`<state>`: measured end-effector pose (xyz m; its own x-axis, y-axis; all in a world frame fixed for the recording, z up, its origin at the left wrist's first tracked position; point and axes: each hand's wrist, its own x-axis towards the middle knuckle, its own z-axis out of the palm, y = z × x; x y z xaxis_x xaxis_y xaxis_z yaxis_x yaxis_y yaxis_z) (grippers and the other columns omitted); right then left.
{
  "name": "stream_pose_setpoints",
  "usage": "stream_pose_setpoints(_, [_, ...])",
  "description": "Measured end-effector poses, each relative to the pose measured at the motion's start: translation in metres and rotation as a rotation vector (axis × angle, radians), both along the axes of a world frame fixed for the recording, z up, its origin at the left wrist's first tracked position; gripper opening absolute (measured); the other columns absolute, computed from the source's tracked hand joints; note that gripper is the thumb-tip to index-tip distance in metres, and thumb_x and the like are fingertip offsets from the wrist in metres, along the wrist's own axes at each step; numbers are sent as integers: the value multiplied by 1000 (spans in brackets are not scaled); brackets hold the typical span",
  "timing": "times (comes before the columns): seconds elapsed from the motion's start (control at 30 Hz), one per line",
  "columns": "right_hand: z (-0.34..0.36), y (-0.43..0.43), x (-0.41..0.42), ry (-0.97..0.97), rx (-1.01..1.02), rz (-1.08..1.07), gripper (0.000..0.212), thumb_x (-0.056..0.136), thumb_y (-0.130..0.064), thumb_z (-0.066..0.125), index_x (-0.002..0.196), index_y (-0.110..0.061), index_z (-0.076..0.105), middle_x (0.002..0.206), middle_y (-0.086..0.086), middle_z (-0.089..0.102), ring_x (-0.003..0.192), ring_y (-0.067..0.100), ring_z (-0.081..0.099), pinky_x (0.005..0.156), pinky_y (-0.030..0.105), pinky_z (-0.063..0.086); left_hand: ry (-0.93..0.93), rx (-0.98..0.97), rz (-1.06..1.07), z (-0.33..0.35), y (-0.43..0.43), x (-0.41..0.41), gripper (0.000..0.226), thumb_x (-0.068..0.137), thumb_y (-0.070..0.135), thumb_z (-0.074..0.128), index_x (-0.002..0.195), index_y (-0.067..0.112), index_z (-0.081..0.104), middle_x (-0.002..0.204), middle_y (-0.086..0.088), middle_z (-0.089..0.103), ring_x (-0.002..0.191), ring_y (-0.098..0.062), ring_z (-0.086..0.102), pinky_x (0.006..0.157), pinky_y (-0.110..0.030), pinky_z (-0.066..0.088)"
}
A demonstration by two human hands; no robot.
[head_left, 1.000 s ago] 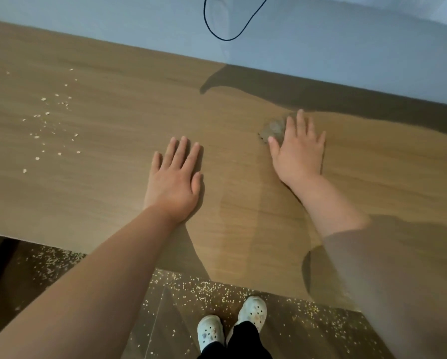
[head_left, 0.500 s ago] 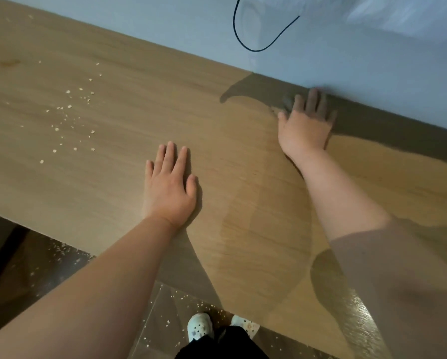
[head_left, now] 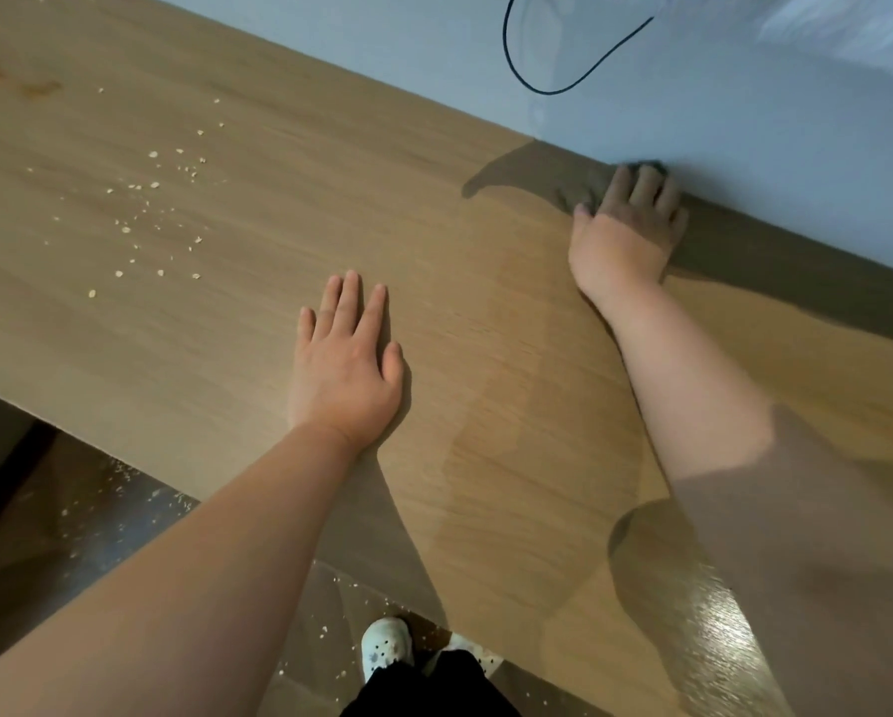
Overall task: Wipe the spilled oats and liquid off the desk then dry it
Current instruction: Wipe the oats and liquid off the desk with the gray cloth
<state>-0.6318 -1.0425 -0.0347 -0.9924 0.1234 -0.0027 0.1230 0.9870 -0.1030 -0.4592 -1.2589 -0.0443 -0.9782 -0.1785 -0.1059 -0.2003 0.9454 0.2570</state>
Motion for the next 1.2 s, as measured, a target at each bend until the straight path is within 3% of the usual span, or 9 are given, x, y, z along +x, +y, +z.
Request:
stream_pose_setpoints(0.2, [1, -18, 81, -70, -44, 651, 61, 101, -39, 36, 155, -18, 18, 163, 7, 12, 150, 26, 8, 121, 46, 6, 12, 13, -2, 0, 0, 0, 66, 92, 38, 25, 155, 19, 21, 164, -7, 8, 151, -19, -3, 121, -42, -1])
stream_pose_setpoints(0.53, [0, -43, -13, -107, -45, 435, 57, 103, -38, 36, 155, -18, 20, 164, 5, 9, 150, 25, 6, 121, 48, 9, 24, 15, -10, 0, 0, 1, 66, 91, 36, 24, 155, 18, 23, 163, -8, 9, 151, -21, -1, 121, -43, 0])
stream_pose_setpoints(0.73, [4, -11, 142, -107, 54, 964, 60, 98, -43, 35, 153, -20, 26, 161, 8, 20, 148, 29, 18, 117, 49, 14, 17, 38, -3, 3, 0, 0, 66, 90, 34, 22, 155, 18, 23, 164, -8, 9, 151, -21, -1, 121, -42, -1])
stream_pose_setpoints(0.8, [7, 11, 155, -130, 119, 1119, 59, 98, -46, 30, 151, -21, 29, 159, 7, 25, 146, 28, 22, 115, 50, 15, 8, 34, -3, 3, 0, 0, 64, 92, 34, 23, 155, 19, 21, 164, -7, 7, 151, -20, -3, 121, -41, -2])
stream_pose_setpoints(0.87, [7, 21, 132, -163, 145, 1065, 61, 98, -48, 28, 153, -23, 23, 161, 4, 17, 149, 24, 15, 116, 50, 6, -4, 33, 1, 2, 0, 0, 59, 98, 31, 28, 156, 20, 19, 164, -6, 5, 151, -19, -5, 121, -40, -3])
stream_pose_setpoints(0.93, [8, 14, 99, -177, 94, 778, 64, 98, -49, 30, 155, -23, 15, 164, 4, 9, 150, 22, 6, 117, 49, 0, -11, 23, 3, 2, 0, 0, 59, 100, 28, 34, 156, 20, 17, 164, -6, 3, 151, -19, -6, 121, -40, -4])
stream_pose_setpoints(1.07, [4, -32, 102, -92, 13, 338, 61, 101, -44, 30, 155, -18, 17, 164, 8, 9, 151, 24, 5, 121, 50, 6, -15, 11, -2, 3, 0, -1, 60, 99, 28, 35, 156, 19, 17, 164, -7, 3, 151, -19, -6, 122, -41, -3])
stream_pose_setpoints(1.13, [1, -46, 145, -60, -11, 410, 61, 99, -42, 31, 153, -16, 24, 162, 9, 18, 150, 26, 13, 120, 52, 14, -17, 12, -2, 3, 0, -1, 61, 99, 28, 35, 156, 19, 17, 164, -7, 3, 151, -20, -6, 122, -41, -3])
stream_pose_setpoints(1.2, [6, -36, 180, -87, -44, 641, 60, 95, -40, 38, 148, -13, 37, 155, 11, 34, 145, 28, 28, 117, 53, 24, -19, 14, -5, 3, 0, -1, 61, 99, 28, 35, 156, 19, 17, 164, -8, 3, 151, -20, -6, 122, -41, -3])
